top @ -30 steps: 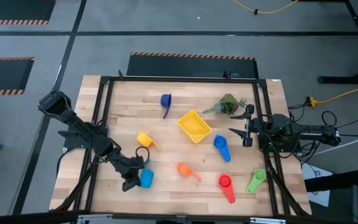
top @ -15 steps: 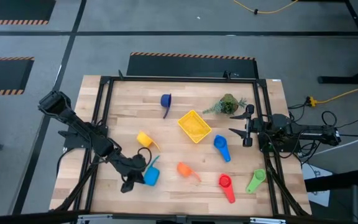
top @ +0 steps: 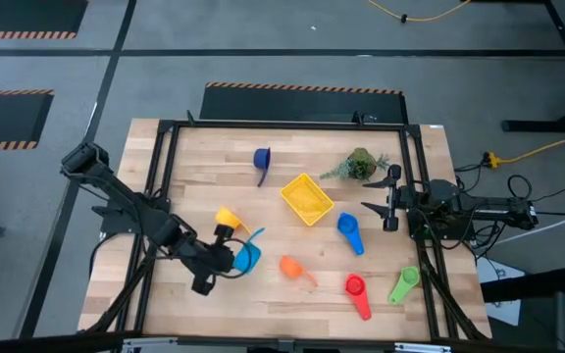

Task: Nest measuring cups in basket
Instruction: Prepare the light blue measuring cup

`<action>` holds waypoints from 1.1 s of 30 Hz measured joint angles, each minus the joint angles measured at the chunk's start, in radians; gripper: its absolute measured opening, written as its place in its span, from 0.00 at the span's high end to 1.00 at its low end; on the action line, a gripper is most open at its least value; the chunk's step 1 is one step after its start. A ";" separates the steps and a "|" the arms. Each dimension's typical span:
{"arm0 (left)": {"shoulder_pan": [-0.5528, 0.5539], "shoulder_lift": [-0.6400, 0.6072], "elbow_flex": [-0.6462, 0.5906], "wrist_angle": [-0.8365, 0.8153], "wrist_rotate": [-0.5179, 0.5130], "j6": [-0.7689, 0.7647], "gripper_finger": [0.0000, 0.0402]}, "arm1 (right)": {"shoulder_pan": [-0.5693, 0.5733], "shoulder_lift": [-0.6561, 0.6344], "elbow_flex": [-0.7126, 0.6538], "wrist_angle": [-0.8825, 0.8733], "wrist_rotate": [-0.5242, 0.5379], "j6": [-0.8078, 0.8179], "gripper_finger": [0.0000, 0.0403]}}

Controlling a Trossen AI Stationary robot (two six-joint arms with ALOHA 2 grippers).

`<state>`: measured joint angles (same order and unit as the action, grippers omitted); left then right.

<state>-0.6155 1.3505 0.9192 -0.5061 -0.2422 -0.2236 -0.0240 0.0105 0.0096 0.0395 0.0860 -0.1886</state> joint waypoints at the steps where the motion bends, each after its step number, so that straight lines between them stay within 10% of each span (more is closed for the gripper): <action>1: 0.000 0.009 0.000 -0.018 0.008 -0.002 0.98 | 0.000 0.000 0.000 0.000 0.000 0.000 0.38; 33: -0.024 0.180 0.000 -0.243 0.102 -0.163 0.85 | 0.000 0.000 0.000 0.000 0.000 0.000 0.38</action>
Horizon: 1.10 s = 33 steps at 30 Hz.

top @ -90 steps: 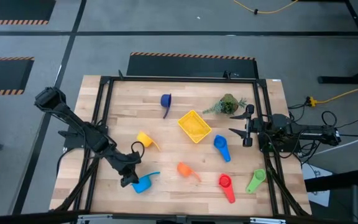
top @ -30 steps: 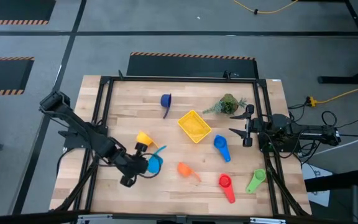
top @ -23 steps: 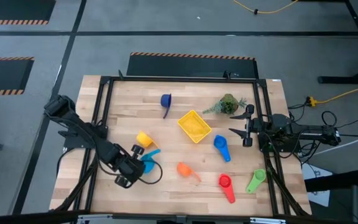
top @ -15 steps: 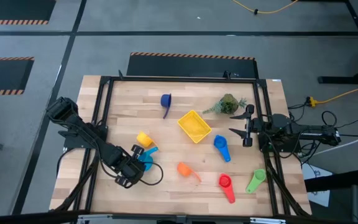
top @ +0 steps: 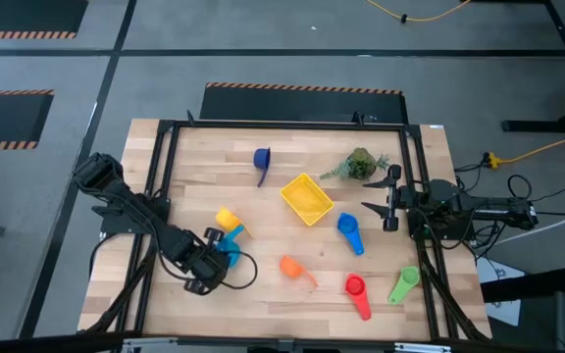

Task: Nest measuring cups in basket
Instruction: Prepare the light blue measuring cup

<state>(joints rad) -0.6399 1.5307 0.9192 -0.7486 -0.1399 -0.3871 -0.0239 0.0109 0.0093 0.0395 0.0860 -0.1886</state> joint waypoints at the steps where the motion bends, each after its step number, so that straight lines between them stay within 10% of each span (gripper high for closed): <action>1: 0.000 0.000 0.000 0.000 0.001 -0.010 0.84 | 0.000 0.000 0.000 0.000 0.000 0.000 0.38; 26: 0.000 0.000 0.138 0.000 -0.018 0.020 0.81 | 0.000 0.000 0.000 0.000 0.000 0.000 0.38; 33: 0.022 0.000 0.179 -0.083 -0.159 -0.279 0.81 | 0.000 0.000 0.000 0.000 0.000 0.000 0.38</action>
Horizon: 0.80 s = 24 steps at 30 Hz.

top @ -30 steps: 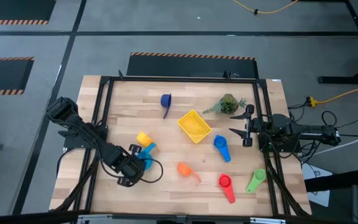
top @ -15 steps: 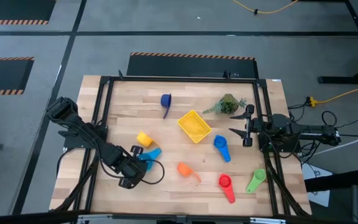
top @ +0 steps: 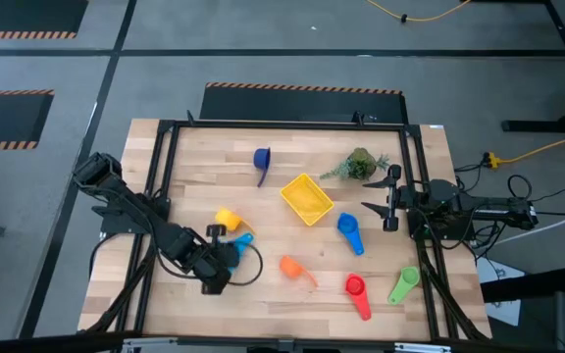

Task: Nest measuring cups in basket
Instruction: Prepare the light blue measuring cup

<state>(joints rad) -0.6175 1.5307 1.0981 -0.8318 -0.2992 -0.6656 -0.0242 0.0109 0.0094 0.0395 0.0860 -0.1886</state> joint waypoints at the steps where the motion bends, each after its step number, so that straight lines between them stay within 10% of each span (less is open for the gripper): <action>1: 0.008 0.000 0.000 -0.020 -0.005 -0.066 0.81 | 0.000 0.000 0.000 0.000 0.000 0.000 0.38; 11: 0.084 0.000 0.000 -0.216 0.099 -0.669 0.81 | 0.000 0.000 0.000 0.000 0.000 0.000 0.38; 24: 0.102 0.008 0.000 -0.214 0.157 -0.794 0.81 | 0.000 0.000 0.000 0.000 0.000 0.000 0.38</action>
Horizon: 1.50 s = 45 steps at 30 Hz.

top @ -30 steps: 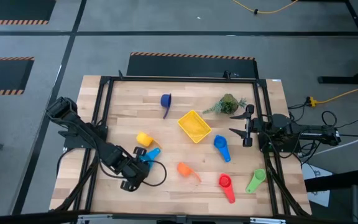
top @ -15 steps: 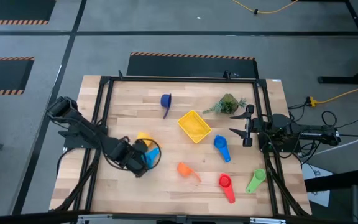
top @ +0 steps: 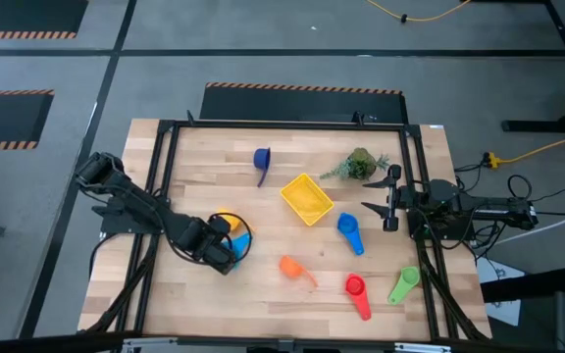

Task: Nest measuring cups in basket
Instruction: Prepare the light blue measuring cup

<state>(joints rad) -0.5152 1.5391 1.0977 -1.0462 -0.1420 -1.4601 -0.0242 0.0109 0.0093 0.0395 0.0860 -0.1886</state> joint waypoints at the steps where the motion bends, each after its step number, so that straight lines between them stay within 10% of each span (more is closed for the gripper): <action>1: 0.000 0.000 0.000 0.000 0.000 0.000 0.81 | 0.000 0.000 0.000 0.000 0.000 0.000 0.38; 45: -0.005 0.021 -0.171 0.197 -0.020 -0.049 0.81 | 0.000 0.000 0.000 0.000 0.000 0.000 0.38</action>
<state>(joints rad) -0.5201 1.5597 0.9266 -0.8494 -0.1619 -1.5091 -0.0240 0.0105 0.0095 0.0391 0.0860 -0.1886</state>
